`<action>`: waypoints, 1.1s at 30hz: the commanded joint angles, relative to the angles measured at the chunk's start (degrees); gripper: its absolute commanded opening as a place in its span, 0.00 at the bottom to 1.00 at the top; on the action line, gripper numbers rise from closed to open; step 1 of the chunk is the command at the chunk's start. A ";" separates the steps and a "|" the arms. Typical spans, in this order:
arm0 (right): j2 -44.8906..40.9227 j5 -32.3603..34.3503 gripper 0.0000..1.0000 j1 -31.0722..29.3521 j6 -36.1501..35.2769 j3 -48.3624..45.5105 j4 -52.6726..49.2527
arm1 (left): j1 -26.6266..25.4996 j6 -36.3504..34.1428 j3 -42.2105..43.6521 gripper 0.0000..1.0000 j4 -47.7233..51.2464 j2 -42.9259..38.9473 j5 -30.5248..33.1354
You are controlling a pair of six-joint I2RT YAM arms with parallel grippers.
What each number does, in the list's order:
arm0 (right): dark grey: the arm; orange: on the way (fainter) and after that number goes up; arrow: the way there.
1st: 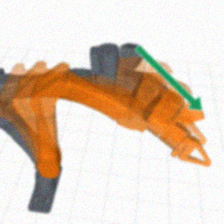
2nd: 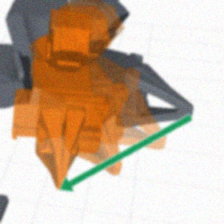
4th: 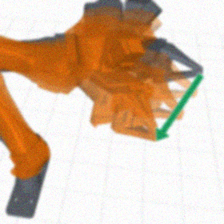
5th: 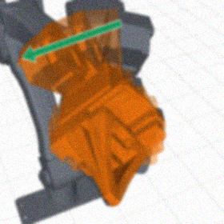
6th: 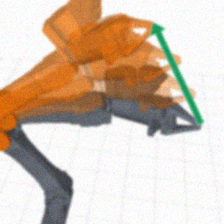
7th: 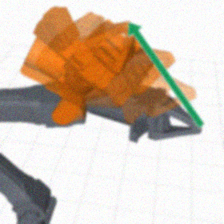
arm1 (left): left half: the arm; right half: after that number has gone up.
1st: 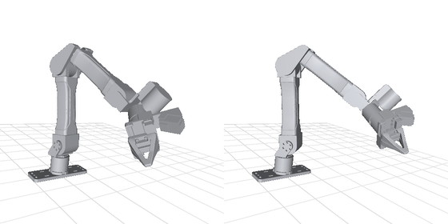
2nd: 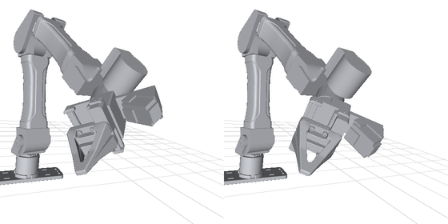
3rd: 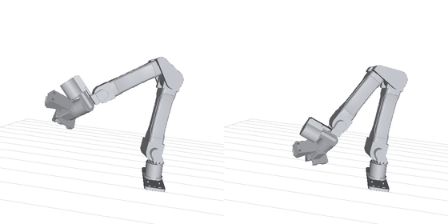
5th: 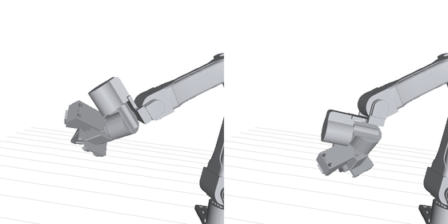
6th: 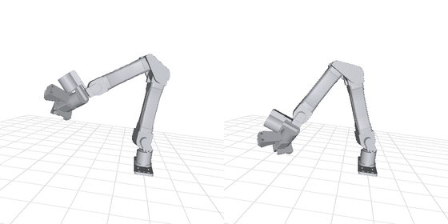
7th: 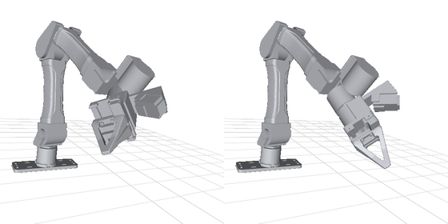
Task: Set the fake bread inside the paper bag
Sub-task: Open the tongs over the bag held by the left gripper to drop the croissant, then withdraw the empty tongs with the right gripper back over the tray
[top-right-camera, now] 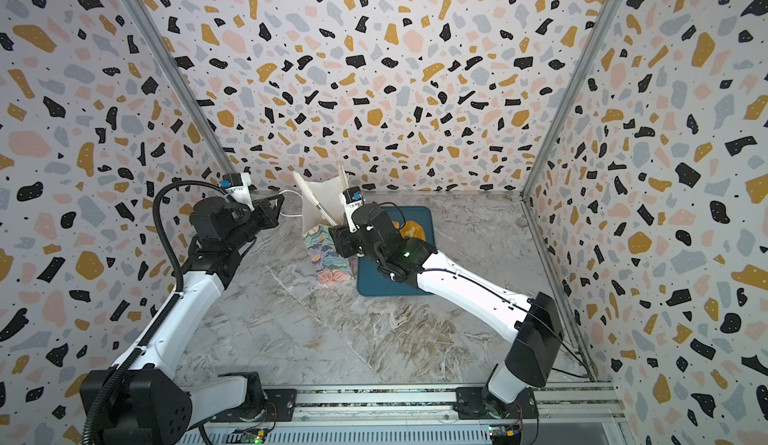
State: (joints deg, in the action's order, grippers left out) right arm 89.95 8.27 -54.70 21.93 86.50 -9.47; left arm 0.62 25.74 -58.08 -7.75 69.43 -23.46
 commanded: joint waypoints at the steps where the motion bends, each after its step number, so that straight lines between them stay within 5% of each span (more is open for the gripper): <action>1: -5.74 2.67 0.58 0.12 -1.62 0.36 0.30 | 0.03 -0.25 0.52 0.00 -2.36 -1.23 -0.09; 33: -26.58 13.34 0.58 6.62 -0.94 -20.85 -20.96 | 0.06 -0.24 0.60 0.00 -2.44 -0.87 -0.20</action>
State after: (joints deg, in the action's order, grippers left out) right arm 65.58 19.75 -48.31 19.79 66.13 -28.03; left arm 0.62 25.74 -58.08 -7.77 69.43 -23.46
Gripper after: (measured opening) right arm 0.583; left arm 0.046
